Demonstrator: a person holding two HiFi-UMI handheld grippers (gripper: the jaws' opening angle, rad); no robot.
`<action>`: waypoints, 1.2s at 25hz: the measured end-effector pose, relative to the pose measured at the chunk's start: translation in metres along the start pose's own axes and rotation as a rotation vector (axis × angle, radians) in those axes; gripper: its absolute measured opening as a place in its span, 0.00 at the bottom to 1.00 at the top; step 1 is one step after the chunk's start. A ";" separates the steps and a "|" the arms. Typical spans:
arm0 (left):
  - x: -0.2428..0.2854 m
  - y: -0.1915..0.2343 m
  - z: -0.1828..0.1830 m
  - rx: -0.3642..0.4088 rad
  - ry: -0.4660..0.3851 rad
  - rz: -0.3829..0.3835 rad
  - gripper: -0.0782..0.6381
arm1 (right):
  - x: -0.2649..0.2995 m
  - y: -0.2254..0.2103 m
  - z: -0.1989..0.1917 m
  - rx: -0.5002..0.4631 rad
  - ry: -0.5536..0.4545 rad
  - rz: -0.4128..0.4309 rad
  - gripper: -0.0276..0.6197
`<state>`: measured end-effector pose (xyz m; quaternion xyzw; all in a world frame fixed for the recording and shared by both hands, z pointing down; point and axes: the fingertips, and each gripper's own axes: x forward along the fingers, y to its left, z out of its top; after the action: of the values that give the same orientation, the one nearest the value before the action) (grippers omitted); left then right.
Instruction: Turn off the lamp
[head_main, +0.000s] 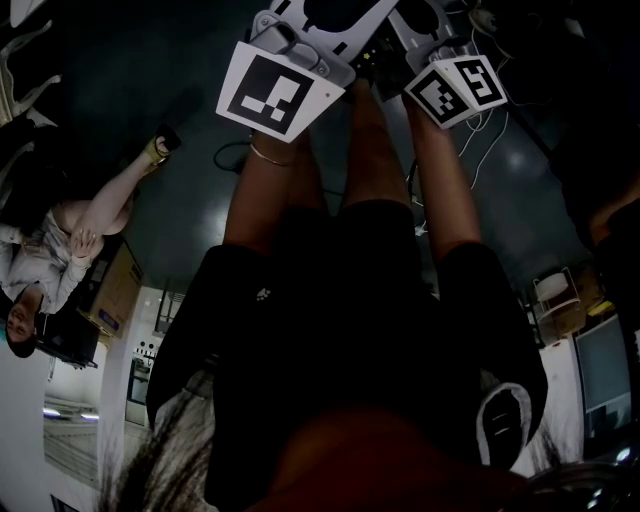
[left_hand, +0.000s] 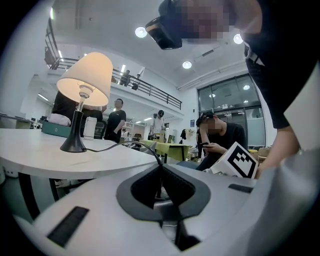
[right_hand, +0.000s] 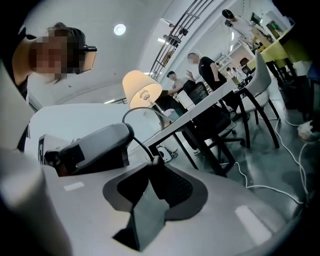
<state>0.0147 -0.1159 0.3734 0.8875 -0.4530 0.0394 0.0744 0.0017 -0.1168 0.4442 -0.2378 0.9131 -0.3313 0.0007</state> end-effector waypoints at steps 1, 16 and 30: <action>0.000 0.000 0.000 -0.001 -0.001 -0.001 0.14 | -0.001 0.001 0.001 0.000 -0.002 0.004 0.18; -0.004 -0.001 -0.007 0.028 -0.002 -0.026 0.14 | -0.008 0.005 0.002 0.079 -0.020 0.064 0.16; -0.026 -0.001 -0.067 -0.051 0.074 -0.002 0.18 | -0.026 0.003 0.014 0.183 -0.084 0.107 0.16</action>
<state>-0.0004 -0.0834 0.4360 0.8837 -0.4499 0.0605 0.1137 0.0260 -0.1121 0.4272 -0.2013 0.8897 -0.4023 0.0783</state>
